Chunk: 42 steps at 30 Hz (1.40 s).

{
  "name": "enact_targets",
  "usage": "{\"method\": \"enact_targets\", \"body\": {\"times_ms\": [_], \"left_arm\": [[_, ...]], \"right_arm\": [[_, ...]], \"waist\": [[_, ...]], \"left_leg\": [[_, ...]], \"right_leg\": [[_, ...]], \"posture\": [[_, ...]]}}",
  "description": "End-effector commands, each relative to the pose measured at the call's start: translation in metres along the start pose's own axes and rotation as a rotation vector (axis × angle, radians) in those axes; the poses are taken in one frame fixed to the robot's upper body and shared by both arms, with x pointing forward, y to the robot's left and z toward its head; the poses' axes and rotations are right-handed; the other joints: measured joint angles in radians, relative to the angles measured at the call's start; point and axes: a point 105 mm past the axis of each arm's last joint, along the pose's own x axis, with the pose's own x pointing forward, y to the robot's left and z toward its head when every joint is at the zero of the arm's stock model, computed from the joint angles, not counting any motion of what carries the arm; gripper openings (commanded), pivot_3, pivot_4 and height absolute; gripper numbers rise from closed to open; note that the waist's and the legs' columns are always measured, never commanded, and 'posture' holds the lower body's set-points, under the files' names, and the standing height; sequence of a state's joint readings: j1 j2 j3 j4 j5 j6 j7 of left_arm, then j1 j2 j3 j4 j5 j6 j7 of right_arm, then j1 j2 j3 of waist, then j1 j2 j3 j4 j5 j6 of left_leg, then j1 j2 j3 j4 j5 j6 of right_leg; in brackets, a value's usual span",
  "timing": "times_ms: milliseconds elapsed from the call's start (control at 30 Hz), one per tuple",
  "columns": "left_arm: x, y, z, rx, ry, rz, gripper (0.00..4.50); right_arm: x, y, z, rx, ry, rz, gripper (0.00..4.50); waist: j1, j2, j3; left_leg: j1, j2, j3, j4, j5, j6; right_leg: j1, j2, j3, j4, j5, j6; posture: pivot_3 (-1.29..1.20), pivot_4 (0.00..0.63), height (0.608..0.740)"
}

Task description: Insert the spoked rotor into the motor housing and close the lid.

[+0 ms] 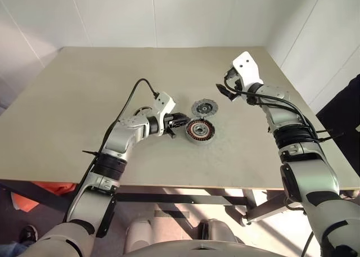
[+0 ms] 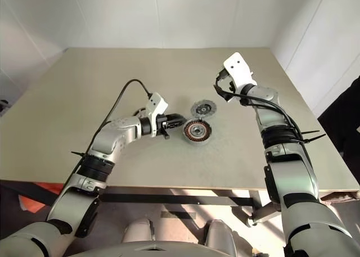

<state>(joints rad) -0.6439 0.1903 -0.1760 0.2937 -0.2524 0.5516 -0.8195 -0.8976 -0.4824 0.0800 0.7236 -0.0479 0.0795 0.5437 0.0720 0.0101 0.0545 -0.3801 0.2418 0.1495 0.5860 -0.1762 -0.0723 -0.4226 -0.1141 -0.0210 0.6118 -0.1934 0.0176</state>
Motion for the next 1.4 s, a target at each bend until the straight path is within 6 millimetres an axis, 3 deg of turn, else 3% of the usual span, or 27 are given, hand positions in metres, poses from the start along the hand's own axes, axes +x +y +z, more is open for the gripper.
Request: {"method": "enact_targets", "body": {"times_ms": [33,367,1333,1400], "left_arm": [[0.011,-0.008,0.004,0.016,0.015,-0.071,0.99],[0.018,-0.008,-0.003,0.043,0.075,-0.115,0.99],[0.047,-0.018,0.000,0.081,0.089,-0.175,0.99],[0.048,-0.018,0.000,0.085,0.091,-0.169,1.51]], "right_arm": [[-0.004,-0.009,0.018,-0.032,-0.059,-0.044,4.50],[-0.008,-0.001,0.015,-0.020,-0.070,-0.049,4.50],[-0.011,0.000,0.014,-0.026,-0.067,-0.055,4.50],[-0.011,0.001,0.014,-0.028,-0.069,-0.053,4.50]], "waist": [[0.001,0.000,0.000],[0.008,0.000,0.000],[0.025,0.000,0.000],[0.025,0.000,0.000]], "left_leg": [[0.000,0.000,0.000,0.000,0.000,0.000],[0.000,0.000,0.000,0.000,0.000,0.000],[0.000,-0.001,0.000,0.000,0.000,0.000],[0.000,-0.001,0.000,0.000,0.000,0.001]], "right_leg": [[0.000,0.000,0.000,0.000,0.000,0.000],[0.000,0.000,0.000,0.000,0.000,0.000],[0.000,0.000,0.000,0.000,0.000,0.000],[0.000,0.000,0.000,0.000,0.000,0.000]], "posture": [[0.00,0.000,0.740],[0.00,0.000,0.740],[0.00,0.000,0.740],[0.00,0.000,0.740]]}}
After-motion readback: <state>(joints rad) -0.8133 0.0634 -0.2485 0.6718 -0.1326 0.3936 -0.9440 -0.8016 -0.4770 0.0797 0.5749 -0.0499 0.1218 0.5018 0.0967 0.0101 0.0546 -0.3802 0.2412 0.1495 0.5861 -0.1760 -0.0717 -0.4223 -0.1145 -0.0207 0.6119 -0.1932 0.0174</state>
